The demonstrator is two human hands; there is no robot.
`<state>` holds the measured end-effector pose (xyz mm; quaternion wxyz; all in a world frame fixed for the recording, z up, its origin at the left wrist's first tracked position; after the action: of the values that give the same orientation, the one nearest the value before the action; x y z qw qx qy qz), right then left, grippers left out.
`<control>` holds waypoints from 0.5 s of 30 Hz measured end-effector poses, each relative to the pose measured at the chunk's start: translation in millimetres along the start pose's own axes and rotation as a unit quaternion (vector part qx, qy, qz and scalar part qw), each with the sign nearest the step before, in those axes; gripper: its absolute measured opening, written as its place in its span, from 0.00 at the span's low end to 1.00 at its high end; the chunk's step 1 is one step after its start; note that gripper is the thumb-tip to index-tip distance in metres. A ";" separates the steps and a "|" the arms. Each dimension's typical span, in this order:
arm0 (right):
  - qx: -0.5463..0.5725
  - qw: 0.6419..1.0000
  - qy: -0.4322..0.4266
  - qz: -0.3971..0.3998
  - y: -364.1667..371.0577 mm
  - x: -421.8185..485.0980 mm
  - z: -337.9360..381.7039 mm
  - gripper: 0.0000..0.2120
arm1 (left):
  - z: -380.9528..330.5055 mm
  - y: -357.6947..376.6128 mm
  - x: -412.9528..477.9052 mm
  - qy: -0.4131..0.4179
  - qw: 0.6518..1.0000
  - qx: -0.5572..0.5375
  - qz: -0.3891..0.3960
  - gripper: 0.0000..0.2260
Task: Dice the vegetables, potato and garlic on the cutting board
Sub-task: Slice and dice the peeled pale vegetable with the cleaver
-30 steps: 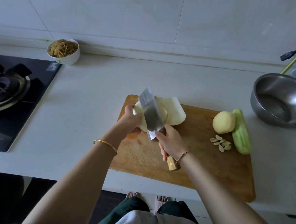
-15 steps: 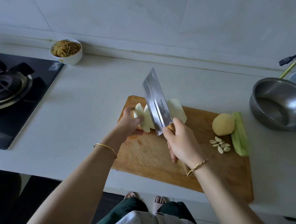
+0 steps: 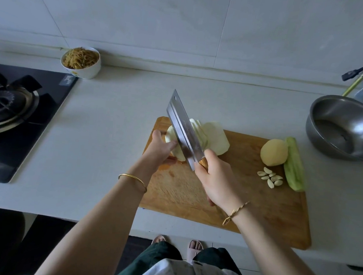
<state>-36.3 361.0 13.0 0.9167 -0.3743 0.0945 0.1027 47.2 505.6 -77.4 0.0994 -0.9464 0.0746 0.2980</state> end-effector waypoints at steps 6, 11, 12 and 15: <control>-0.029 0.999 0.015 0.008 -1.2 0.9 4.1 0.12 | -2.7 1.3 1.6 0.005 1.000 0.013 0.003 0.16; -0.056 0.998 0.032 0.021 -0.7 5.4 7.9 0.11 | -5.3 2.5 2.2 0.003 1.000 0.018 0.004 0.19; -0.064 0.997 0.035 0.022 -0.7 5.9 9.1 0.12 | -6.1 3.2 2.5 0.005 1.000 0.021 0.004 0.19; -0.067 0.996 0.046 0.023 -1.0 7.6 9.2 0.10 | -8.9 3.9 3.3 0.006 0.999 0.033 0.004 0.19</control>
<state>-27.8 367.7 18.3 0.8816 -0.4371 0.1378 0.1130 54.0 499.5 -72.8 0.1288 -0.9442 0.0888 0.2898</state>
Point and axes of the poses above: each hand's wrist, its own x-axis towards the middle knuckle, its own y-axis out of the palm, z = x × y, the point moved 9 cm from there along x, towards the middle knuckle, and after that the axes turned 6 degrees about z, right-handed, at the moved point
